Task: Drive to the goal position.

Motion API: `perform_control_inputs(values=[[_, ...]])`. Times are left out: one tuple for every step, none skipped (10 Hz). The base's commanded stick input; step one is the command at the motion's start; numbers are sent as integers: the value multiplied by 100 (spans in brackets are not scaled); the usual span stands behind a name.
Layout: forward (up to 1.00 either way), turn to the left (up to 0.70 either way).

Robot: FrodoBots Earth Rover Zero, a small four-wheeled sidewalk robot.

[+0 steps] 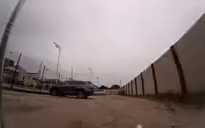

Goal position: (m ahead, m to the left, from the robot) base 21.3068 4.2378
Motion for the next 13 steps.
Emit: perform_control_inputs(values=[[98, 4], [98, 4], [98, 4], [98, 4], [98, 4], [98, 4], [98, 4], [98, 4], [98, -2], [98, -12], [98, -25], [98, -28], [98, -28]])
